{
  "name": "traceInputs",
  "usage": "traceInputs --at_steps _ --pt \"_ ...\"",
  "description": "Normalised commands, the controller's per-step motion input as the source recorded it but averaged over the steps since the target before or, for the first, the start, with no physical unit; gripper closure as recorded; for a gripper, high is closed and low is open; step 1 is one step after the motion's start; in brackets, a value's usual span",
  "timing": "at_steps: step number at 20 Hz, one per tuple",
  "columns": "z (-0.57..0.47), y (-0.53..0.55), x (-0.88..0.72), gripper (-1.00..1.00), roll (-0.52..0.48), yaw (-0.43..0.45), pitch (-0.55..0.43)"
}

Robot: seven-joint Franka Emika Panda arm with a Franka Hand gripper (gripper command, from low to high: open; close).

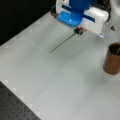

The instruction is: Flower insertion into a vase

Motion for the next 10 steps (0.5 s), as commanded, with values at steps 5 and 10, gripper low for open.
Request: traceInputs --at_steps 5,10 --pt "0.44 0.25 0.23 1.00 0.121 -0.157 0.213" --pt "0.17 0.50 0.14 1.00 0.113 -0.183 0.233"
